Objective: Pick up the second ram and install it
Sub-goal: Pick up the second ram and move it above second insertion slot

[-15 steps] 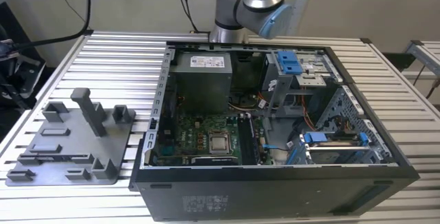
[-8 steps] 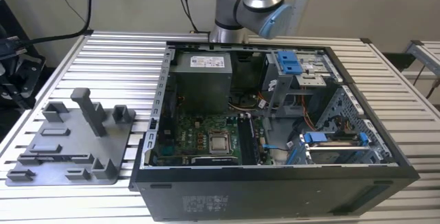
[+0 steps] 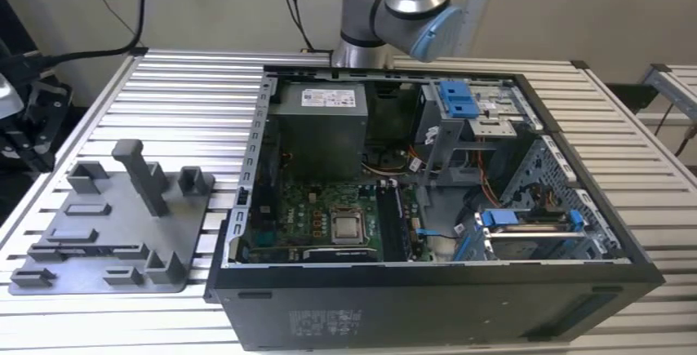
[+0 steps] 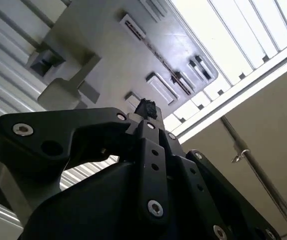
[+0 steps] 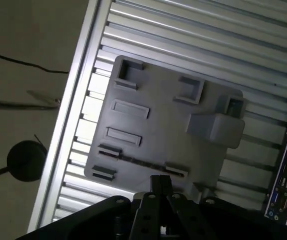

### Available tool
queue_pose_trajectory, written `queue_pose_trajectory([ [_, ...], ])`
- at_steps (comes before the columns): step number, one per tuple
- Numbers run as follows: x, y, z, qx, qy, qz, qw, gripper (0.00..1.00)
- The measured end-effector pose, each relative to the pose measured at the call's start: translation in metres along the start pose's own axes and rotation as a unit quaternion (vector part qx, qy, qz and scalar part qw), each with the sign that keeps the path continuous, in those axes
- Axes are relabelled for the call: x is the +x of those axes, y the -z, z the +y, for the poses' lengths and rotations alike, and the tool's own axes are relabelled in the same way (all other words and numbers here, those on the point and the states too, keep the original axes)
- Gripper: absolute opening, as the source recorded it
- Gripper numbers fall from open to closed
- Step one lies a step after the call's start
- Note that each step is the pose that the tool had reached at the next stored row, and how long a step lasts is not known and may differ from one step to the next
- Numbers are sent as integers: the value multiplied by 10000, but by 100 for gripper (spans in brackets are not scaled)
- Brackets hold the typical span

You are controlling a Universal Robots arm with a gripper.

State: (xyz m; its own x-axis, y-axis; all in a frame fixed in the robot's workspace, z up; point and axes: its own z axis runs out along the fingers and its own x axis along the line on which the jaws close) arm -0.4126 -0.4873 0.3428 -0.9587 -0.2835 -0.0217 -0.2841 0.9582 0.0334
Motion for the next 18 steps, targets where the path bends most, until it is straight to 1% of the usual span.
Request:
queue_pose_trajectory([
  [3,0,-1,0,-5,240,7,9997,11],
  [7,0,0,0,-11,528,18,9986,11],
  [8,0,0,0,-12,568,19,9984,11],
  [14,0,0,0,-12,581,19,9983,11],
  [16,0,-1,0,-11,683,15,9977,11],
  [18,0,-5,0,-9,854,3,9964,11],
])
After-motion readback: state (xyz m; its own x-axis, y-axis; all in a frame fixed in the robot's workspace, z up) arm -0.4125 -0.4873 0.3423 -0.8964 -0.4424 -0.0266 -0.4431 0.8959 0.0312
